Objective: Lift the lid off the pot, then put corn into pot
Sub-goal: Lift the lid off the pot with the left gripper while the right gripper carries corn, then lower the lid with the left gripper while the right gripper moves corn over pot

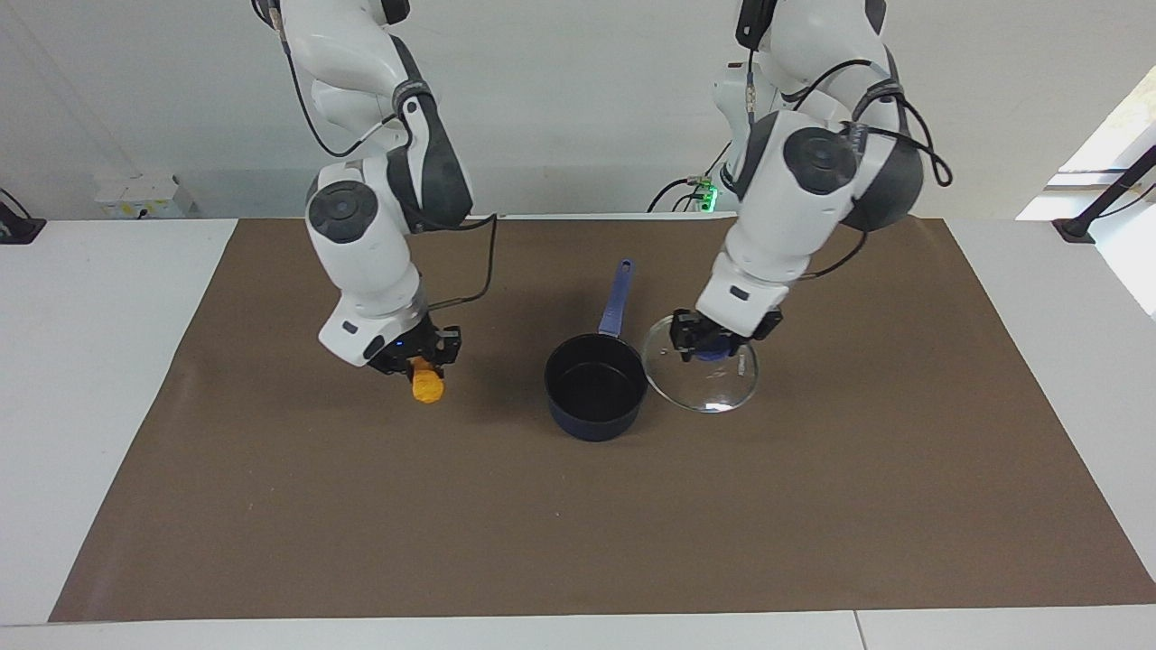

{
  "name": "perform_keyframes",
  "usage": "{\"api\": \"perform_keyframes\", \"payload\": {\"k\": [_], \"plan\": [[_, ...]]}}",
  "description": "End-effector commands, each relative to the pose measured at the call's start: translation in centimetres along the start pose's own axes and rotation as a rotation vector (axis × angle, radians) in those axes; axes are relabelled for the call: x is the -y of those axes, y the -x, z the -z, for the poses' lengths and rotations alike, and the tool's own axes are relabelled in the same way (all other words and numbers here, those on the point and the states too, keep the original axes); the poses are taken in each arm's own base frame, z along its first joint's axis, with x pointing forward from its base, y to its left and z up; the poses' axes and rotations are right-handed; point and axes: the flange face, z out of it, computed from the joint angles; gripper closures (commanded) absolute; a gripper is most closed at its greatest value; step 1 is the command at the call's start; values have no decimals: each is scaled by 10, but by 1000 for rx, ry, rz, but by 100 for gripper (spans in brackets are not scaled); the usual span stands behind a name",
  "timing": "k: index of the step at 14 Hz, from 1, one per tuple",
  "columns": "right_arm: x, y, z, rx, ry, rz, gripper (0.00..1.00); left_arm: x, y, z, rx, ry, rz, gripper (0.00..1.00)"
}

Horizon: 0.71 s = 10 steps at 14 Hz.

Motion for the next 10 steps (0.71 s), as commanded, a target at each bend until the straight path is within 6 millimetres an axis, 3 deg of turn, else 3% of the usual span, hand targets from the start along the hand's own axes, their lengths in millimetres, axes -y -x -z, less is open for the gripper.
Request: {"api": "perform_keyframes", "payload": {"k": [1, 2, 4, 5, 8, 10], "plan": [[95, -16, 8, 1, -5, -81, 100, 120, -26, -1, 46, -7, -38, 100], [136, -19, 1, -12, -11, -112, 100, 166, -31, -5, 56, -5, -61, 100], [210, -13, -31, -35, -13, -163, 100, 226, -20, -25, 60, -8, -79, 100], [232, -7, -36, -66, -24, -159, 100, 250, -11, -42, 43, -45, -80, 100], [226, 0, -67, -63, -9, -157, 100, 272, 16, -92, 17, -54, -61, 100], [220, 11, -88, -88, -24, -156, 100, 272, 16, -102, 23, -55, -62, 100]]}}
